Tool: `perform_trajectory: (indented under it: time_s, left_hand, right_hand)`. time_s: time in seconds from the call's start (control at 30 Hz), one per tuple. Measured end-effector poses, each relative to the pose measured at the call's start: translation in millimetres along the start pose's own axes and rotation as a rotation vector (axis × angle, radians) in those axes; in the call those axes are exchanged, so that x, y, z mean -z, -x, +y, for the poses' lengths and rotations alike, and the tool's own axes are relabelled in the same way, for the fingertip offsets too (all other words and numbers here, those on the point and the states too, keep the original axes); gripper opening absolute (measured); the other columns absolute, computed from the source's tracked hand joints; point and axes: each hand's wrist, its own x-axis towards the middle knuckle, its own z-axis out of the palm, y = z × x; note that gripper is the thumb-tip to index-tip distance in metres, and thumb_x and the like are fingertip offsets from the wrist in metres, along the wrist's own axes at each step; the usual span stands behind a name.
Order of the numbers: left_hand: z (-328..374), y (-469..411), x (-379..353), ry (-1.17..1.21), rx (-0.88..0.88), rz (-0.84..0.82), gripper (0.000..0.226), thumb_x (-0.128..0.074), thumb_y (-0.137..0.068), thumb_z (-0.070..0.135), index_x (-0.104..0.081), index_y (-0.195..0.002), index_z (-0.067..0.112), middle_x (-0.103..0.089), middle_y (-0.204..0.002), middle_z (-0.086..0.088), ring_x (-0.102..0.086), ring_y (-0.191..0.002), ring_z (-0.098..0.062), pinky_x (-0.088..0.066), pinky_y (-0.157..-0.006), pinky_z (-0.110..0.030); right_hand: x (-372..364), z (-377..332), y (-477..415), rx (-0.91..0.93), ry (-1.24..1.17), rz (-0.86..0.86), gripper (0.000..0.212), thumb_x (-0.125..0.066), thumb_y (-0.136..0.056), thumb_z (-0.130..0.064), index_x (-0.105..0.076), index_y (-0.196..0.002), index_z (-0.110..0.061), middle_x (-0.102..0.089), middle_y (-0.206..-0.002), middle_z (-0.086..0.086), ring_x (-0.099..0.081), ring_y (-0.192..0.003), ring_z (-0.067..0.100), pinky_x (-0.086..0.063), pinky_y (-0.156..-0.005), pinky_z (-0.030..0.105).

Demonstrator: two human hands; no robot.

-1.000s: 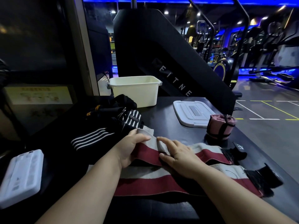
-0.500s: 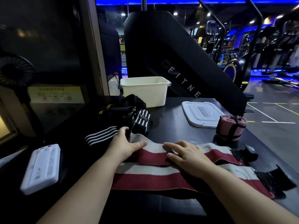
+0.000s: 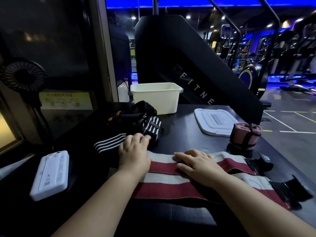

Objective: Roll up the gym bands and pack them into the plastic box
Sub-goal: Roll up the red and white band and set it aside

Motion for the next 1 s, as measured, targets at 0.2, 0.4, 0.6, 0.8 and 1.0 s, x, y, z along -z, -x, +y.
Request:
perform_trajectory:
  time_s: [0.2, 0.4, 0.6, 0.8, 1.0]
  left_hand:
    - [20.4, 1.2, -4.5, 0.181, -0.07, -0.248, 0.022, -0.05, -0.098, 0.027, -0.062, -0.116, 0.034, -0.064, -0.111, 0.004, -0.053, -0.114, -0.019, -0.047, -0.095, -0.036]
    - [31.6, 3.4, -9.4, 0.173, -0.158, -0.313, 0.025, -0.045, -0.095, 0.018, -0.059, -0.11, 0.032, -0.062, -0.105, 0.002, -0.06, -0.1, -0.024, -0.053, -0.081, -0.039]
    - [34.9, 5.9, -14.1, 0.235, -0.193, -0.321, 0.024, -0.048, -0.098, 0.023, -0.055, -0.121, 0.024, -0.056, -0.122, 0.006, -0.048, -0.117, -0.018, -0.045, -0.095, -0.036]
    - [37.9, 2.4, -12.4, 0.163, -0.119, -0.389, 0.013, -0.046, -0.099, 0.035, -0.049, -0.104, 0.024, -0.051, -0.114, 0.006, -0.049, -0.112, -0.019, -0.044, -0.093, -0.044]
    - [44.0, -5.5, -6.6, 0.064, -0.097, -0.446, 0.023, -0.042, -0.099, 0.042, -0.05, -0.115, 0.028, -0.052, -0.122, 0.006, -0.047, -0.12, -0.022, -0.027, -0.106, -0.061]
  right_hand:
    - [-0.8, -0.7, -0.5, -0.01, 0.031, -0.02, 0.046, -0.03, -0.094, -0.066, -0.031, -0.139, -0.058, -0.036, -0.144, -0.01, -0.029, -0.137, 0.015, -0.021, -0.11, 0.038]
    - [2.6, -3.9, -0.8, -0.005, 0.07, -0.081, 0.047, -0.027, -0.096, -0.064, -0.026, -0.142, -0.057, -0.022, -0.156, -0.012, -0.018, -0.143, 0.016, -0.015, -0.113, 0.04]
    - [3.4, -5.1, -0.3, 0.003, 0.086, -0.107, 0.049, -0.022, -0.098, -0.061, -0.017, -0.147, -0.055, -0.018, -0.159, -0.015, -0.013, -0.144, 0.015, -0.013, -0.113, 0.04]
    - [10.5, 3.4, 2.1, 0.022, 0.004, -0.15, 0.056, -0.029, -0.102, -0.05, -0.012, -0.153, -0.038, -0.014, -0.162, -0.004, -0.009, -0.148, 0.016, -0.008, -0.12, 0.035]
    - [38.3, 44.9, 22.8, -0.062, 0.125, -0.032, 0.063, -0.051, -0.095, -0.047, -0.029, -0.151, -0.026, -0.03, -0.155, 0.001, -0.02, -0.144, 0.021, -0.016, -0.116, 0.029]
